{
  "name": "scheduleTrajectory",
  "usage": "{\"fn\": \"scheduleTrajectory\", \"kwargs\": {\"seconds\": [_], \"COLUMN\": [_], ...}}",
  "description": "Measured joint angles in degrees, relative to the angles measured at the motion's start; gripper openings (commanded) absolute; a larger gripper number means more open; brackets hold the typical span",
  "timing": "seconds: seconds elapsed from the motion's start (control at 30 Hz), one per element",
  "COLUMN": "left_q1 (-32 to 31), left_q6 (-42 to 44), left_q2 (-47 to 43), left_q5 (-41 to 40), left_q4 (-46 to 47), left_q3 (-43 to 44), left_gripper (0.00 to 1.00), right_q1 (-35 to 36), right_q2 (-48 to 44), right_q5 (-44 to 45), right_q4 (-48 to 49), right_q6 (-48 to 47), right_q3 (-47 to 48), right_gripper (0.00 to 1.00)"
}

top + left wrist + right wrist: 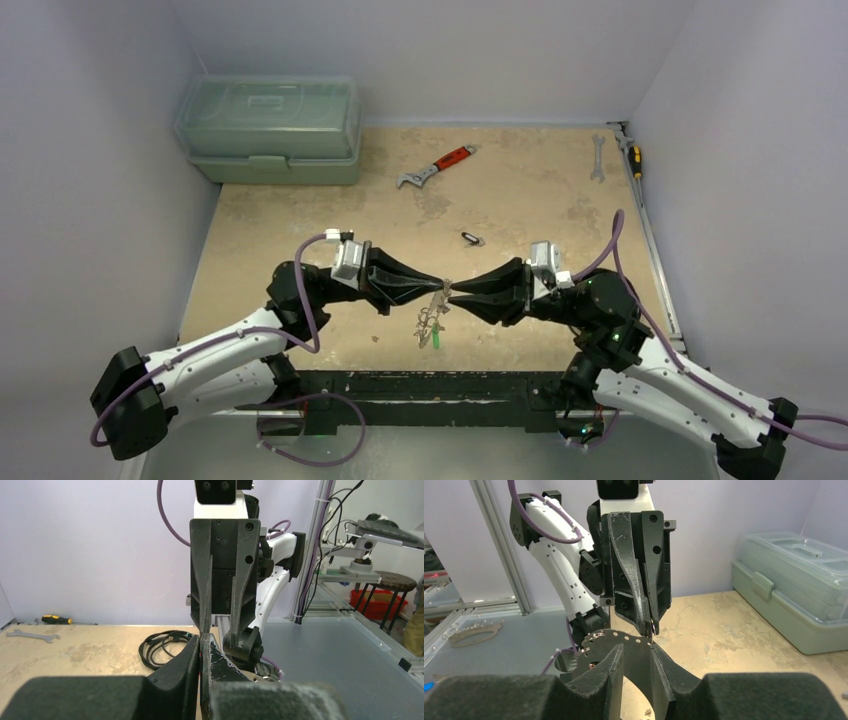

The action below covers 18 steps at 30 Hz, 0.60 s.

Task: Put the keys on the keyring

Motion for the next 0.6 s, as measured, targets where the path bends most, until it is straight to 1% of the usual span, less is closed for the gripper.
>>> {"fn": "scheduleTrajectory", "kwargs": {"seconds": [0.43, 0.6], "left_q1": [0.0, 0.0], "left_q6": [-11.3, -12.9], "left_q2": [5.0, 6.2], "left_q5": [-3.6, -5.0], "left_q4": [21.8, 26.4], "left_q3": [-4.9, -5.1], "left_gripper": [0.00, 0.00], "right_q1": [0.0, 0.0], "right_q2": [2.3, 3.5], "right_q5": [2.5, 2.6], "right_q4": [4.4, 7.4], "right_q6": [2.5, 4.7], "right_q3": [-0.4, -1.4], "right_gripper": [0.23, 0.23]}}
